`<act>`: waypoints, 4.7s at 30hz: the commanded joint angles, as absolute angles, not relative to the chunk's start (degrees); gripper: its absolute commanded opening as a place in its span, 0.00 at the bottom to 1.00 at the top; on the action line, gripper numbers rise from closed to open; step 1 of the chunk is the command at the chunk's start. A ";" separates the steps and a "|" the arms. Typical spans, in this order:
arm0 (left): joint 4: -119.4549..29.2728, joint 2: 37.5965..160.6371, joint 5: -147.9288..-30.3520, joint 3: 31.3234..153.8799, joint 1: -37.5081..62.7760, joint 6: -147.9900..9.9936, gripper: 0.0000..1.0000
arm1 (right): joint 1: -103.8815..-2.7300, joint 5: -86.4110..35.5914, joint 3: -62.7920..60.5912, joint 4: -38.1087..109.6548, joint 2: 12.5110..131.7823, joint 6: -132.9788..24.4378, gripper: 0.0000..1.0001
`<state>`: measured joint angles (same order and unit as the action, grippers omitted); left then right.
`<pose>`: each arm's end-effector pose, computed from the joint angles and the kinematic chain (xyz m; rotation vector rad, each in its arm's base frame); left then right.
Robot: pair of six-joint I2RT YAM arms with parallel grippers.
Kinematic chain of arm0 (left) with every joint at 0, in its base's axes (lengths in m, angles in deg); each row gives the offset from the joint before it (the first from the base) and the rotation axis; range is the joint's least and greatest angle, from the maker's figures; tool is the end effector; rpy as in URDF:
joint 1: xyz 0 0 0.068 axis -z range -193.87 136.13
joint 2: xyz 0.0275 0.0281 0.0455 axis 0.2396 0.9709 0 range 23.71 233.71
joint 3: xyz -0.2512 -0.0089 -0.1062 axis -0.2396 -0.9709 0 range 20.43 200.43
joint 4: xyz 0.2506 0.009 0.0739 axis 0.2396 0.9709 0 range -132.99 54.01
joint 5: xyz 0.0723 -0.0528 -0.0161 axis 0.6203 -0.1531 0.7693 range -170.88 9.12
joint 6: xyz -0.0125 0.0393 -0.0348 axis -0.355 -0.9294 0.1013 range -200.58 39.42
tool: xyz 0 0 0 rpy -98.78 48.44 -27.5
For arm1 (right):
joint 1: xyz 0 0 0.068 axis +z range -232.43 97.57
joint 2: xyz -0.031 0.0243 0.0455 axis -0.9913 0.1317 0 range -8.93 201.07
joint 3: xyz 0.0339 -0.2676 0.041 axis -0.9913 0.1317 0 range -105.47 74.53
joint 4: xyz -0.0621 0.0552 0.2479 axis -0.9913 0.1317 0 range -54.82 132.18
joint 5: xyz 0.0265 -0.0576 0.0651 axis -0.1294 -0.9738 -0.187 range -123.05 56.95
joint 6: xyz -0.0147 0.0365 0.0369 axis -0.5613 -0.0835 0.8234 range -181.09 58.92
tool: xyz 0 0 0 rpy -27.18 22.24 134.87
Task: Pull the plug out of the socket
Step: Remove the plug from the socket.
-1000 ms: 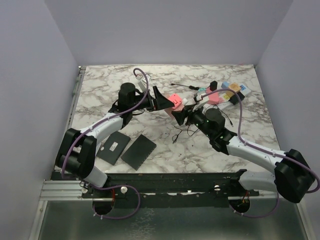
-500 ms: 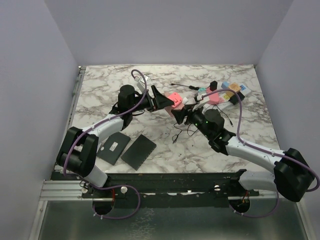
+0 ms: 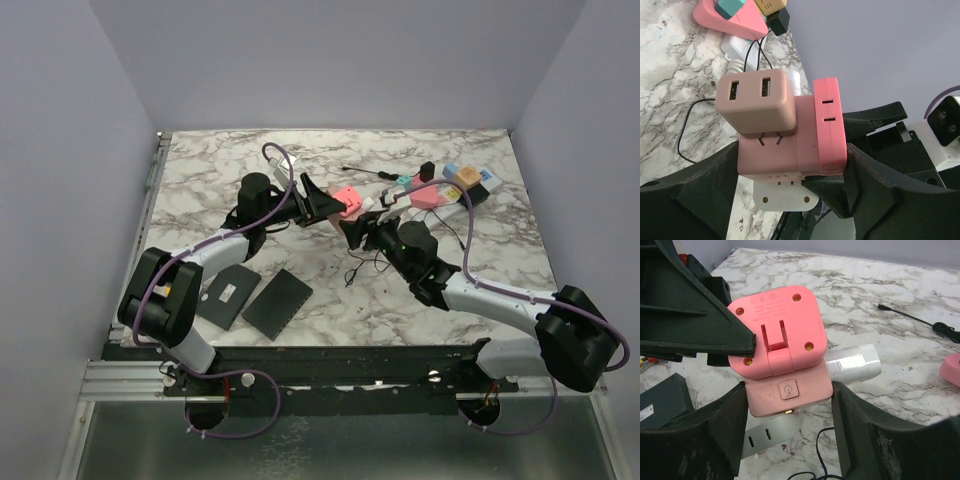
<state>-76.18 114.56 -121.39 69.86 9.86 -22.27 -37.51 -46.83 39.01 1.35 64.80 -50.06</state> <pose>0.3086 -0.1610 0.2460 0.0148 1.9848 -1.6007 0.2070 0.1945 0.2542 -0.3069 1.6451 0.5452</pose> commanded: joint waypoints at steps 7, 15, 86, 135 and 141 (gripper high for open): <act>-77.00 115.88 -121.22 68.87 10.39 -20.76 0.56 | -36.38 -52.56 36.36 -5.00 65.76 -53.85 0.01; -77.00 116.46 -118.89 67.50 10.32 -21.91 0.50 | -36.38 -52.01 35.34 -1.86 67.77 -51.13 0.47; -77.53 117.52 -109.04 62.11 7.37 -22.51 0.36 | -31.14 -55.15 29.18 23.68 83.88 -22.95 0.45; -66.19 123.82 -120.84 72.19 3.83 -30.99 0.35 | -31.26 -48.56 41.23 8.60 72.52 -39.08 0.74; -66.21 124.25 -121.53 72.49 3.81 -31.10 0.34 | -32.55 -44.39 40.30 6.01 75.73 -39.92 0.73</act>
<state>-63.59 123.98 -120.19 70.41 3.83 -30.69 -31.91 -47.88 42.35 8.87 73.46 -38.87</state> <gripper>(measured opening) 0.774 0.741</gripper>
